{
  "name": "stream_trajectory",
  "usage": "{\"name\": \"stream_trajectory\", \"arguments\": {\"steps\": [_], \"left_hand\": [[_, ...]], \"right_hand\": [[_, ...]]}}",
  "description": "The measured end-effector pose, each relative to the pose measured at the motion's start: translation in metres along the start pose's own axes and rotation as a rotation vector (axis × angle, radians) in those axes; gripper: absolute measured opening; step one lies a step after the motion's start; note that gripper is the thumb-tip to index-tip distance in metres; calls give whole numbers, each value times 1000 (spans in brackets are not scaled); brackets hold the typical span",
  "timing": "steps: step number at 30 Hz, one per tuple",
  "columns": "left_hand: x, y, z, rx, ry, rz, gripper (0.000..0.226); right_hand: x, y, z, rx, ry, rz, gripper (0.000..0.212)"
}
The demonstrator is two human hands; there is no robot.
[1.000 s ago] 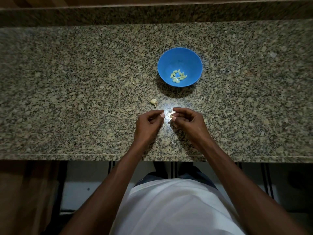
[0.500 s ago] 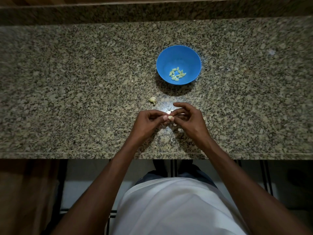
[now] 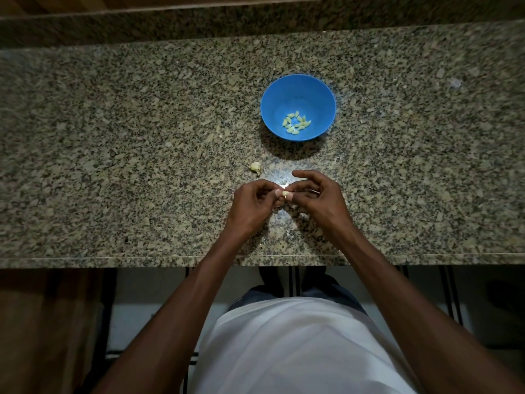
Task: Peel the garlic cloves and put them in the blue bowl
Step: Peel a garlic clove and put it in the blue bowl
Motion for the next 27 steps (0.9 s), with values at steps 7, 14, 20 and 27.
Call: {"name": "stream_trajectory", "arguments": {"steps": [7, 14, 20, 27], "left_hand": [[1, 5, 4, 96, -18, 12, 13], [9, 11, 5, 192, -124, 27, 13], [6, 13, 7, 165, 3, -52, 11], [-6, 13, 7, 142, 143, -137, 6]], "right_hand": [[2, 0, 0, 54, -11, -1, 32], [8, 8, 5, 23, -21, 25, 23], [8, 4, 4, 22, 81, -32, 15], [11, 4, -17, 124, 271, -86, 7]]}}
Point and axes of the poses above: each hand's wrist, its own y-axis away from the middle knuckle, its own z-axis out of the palm, x = y × z, the point moved 3 cm from there along -y, towards the middle knuckle, and after that the axes turned 10 degrees about -y, right-handed, at the moved point
